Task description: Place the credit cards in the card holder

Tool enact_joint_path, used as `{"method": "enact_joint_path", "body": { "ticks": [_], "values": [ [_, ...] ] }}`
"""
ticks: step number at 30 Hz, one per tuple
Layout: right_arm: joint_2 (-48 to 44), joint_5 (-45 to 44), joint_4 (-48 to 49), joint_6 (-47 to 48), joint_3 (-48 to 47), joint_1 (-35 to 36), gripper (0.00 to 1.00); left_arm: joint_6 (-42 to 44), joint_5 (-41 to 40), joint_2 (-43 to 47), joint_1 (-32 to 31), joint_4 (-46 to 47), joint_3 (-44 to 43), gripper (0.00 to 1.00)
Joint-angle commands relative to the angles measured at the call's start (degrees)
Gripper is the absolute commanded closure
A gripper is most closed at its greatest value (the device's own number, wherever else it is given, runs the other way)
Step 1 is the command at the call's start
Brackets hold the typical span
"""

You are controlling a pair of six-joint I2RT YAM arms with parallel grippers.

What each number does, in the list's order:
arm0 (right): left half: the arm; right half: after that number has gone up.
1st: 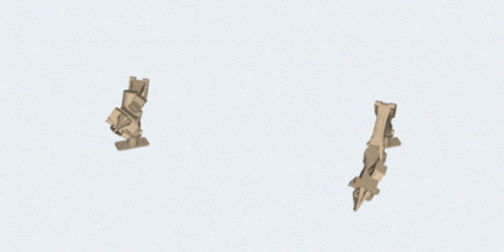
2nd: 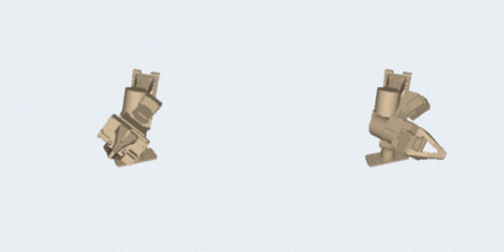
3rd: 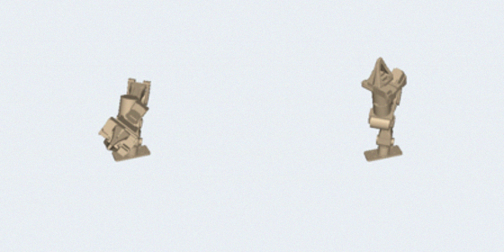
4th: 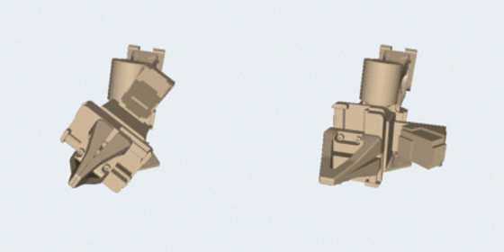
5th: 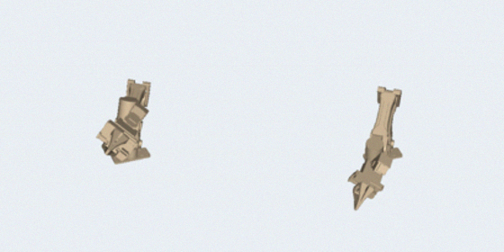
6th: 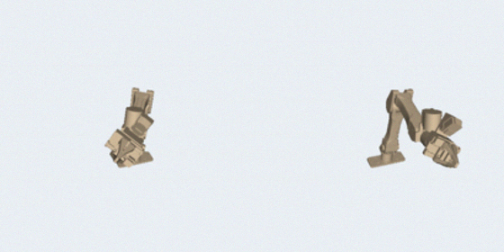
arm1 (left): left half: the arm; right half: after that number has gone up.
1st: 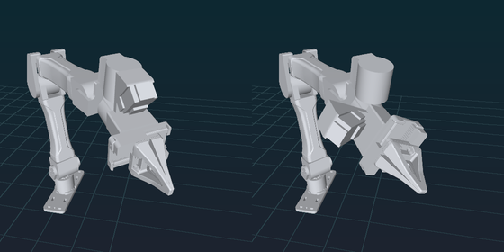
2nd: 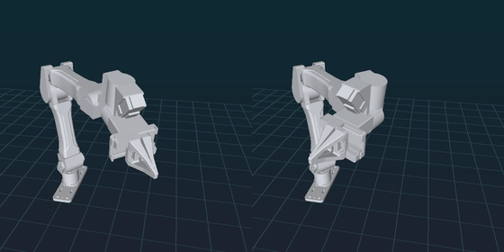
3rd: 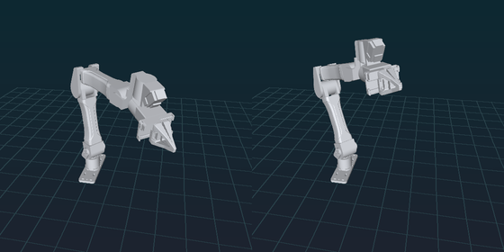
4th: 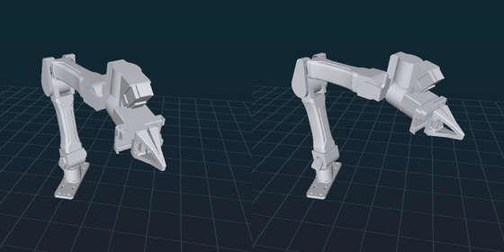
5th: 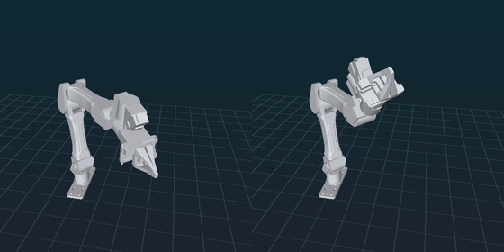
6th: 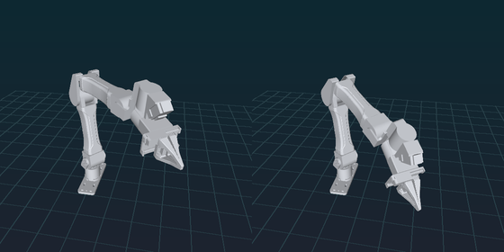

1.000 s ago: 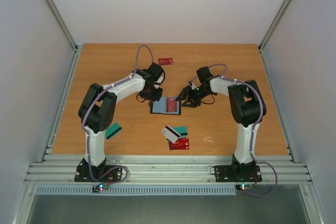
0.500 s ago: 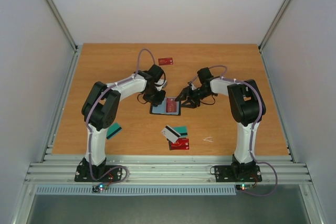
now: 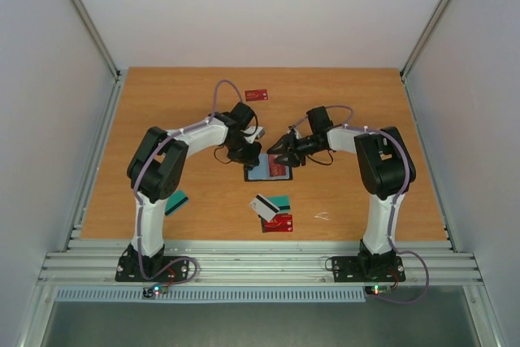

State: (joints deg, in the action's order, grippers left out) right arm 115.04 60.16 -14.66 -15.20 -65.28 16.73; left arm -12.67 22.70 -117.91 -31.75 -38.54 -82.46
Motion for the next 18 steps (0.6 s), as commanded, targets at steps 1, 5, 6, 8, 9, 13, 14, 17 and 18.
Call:
{"method": "enact_joint_path", "body": {
  "ticks": [1, 5, 6, 8, 9, 13, 14, 17, 18],
  "values": [
    [-3.1, 4.6, 5.7, -3.8, 1.0, 0.4, 0.52, -1.5, 4.5, 0.5, -0.7, 3.5, 1.3, 0.97],
    [-5.7, 0.8, -2.2, 1.7, -0.1, 0.3, 0.53, -2.1, 4.8, 0.6, -0.7, 3.7, 1.4, 0.97],
    [-6.6, -1.5, -6.9, 4.9, -1.6, 0.2, 0.53, -2.1, 4.9, 0.8, -0.7, 3.7, 1.5, 0.97],
    [-8.7, -6.7, -16.2, 10.3, -3.2, -0.4, 0.52, -2.0, 4.4, 1.3, -0.8, 3.6, 1.7, 0.97],
    [-9.7, -9.0, -18.9, 12.2, -3.6, -1.0, 0.52, -1.9, 3.9, 1.5, -0.7, 3.4, 1.8, 0.97],
    [-11.0, -15.1, -24.7, 17.0, -3.0, -4.6, 0.51, 0.8, -0.3, 2.0, -0.8, 0.9, 1.8, 0.98],
    [-10.8, -16.4, -25.6, 17.8, -2.8, -5.1, 0.51, 1.3, -0.5, 1.9, -0.8, 0.5, 1.7, 0.98],
    [-9.4, -17.0, -26.3, 19.1, -1.6, -5.4, 0.50, 2.3, 0.3, 1.6, -0.8, 0.4, 1.9, 0.99],
    [-8.9, -16.7, -25.8, 19.1, -1.2, -5.4, 0.50, 2.7, 0.6, 1.5, -1.0, 0.3, 2.0, 0.99]
  ]
}}
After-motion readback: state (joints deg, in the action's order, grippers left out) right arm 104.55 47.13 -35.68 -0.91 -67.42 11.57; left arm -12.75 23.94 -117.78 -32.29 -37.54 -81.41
